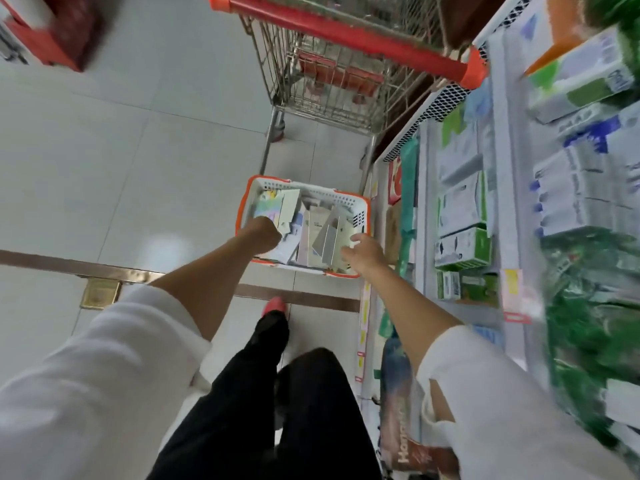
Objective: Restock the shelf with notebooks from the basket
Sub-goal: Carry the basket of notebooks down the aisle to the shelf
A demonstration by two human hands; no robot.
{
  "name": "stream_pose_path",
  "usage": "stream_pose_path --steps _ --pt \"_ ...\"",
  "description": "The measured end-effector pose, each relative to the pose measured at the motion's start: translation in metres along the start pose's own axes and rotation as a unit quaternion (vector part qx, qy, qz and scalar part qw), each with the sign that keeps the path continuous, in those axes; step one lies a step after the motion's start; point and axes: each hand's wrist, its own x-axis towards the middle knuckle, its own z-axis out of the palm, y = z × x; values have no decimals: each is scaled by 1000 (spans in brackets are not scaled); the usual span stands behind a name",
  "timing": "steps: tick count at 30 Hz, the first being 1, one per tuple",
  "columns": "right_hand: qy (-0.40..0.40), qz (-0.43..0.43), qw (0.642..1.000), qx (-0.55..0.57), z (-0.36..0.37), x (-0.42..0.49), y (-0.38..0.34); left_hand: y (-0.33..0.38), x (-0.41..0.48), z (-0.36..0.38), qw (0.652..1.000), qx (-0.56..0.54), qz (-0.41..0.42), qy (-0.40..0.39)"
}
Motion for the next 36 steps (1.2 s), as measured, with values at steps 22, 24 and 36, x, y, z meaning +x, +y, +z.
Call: stream_pose_path --steps 22,24,36 --pt "-3 63 988 -139 103 319 151 -92 318 111 988 91 -70 100" --pt "-6 88 984 -152 114 335 168 -106 336 117 986 85 -97 105" --pt "-5 128 986 -106 123 391 222 -136 384 132 983 -31 -167 75"
